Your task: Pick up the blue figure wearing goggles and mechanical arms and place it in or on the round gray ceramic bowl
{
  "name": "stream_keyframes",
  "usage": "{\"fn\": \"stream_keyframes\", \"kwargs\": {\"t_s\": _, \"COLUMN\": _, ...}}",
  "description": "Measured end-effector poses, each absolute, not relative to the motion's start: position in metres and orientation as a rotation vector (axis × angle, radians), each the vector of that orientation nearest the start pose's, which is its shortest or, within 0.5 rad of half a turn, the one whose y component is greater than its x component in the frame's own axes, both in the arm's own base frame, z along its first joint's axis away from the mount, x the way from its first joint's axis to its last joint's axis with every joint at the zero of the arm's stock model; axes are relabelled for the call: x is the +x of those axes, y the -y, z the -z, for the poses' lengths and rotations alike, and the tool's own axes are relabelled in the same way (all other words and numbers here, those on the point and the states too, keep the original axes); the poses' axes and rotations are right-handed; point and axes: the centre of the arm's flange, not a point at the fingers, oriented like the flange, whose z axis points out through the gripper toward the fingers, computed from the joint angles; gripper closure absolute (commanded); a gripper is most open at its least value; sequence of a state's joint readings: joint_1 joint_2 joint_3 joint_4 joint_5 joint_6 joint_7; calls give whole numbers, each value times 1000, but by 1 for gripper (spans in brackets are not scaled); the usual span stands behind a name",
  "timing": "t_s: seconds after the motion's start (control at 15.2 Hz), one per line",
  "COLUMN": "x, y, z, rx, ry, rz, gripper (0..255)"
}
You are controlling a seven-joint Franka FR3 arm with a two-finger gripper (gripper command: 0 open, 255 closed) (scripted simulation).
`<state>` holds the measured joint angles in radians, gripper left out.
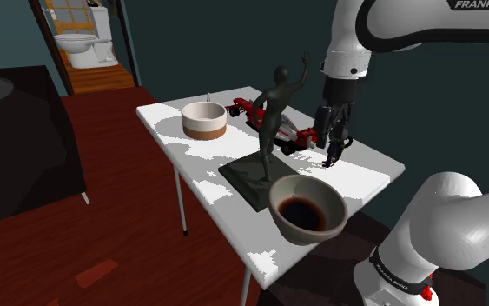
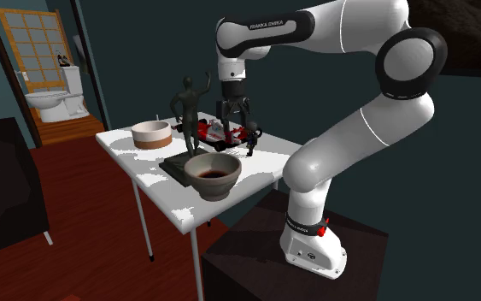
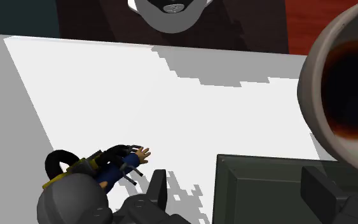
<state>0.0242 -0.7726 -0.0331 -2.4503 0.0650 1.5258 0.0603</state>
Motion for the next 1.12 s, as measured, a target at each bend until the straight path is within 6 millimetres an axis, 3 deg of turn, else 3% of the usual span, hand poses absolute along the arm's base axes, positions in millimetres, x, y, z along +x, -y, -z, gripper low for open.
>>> {"fn": "stream_keyframes", "kwargs": {"t_s": 0.13, "x": 301, "y": 4, "z": -540, "rx": -3044, "ry": -86, "rz": -237, "gripper": 0}}
{"fn": "stream_keyframes", "kwargs": {"t_s": 0.26, "x": 304, "y": 25, "z": -541, "rx": -3030, "ry": -65, "rz": -239, "gripper": 0}}
{"fn": "stream_keyframes", "kwargs": {"t_s": 0.73, "x": 307, "y": 122, "z": -541, "rx": -2973, "ry": 26, "rz": -248, "gripper": 0}}
{"fn": "stream_keyframes", "kwargs": {"t_s": 1.12, "x": 303, "y": 128, "z": -514, "rx": -2967, "ry": 38, "rz": -249, "gripper": 0}}
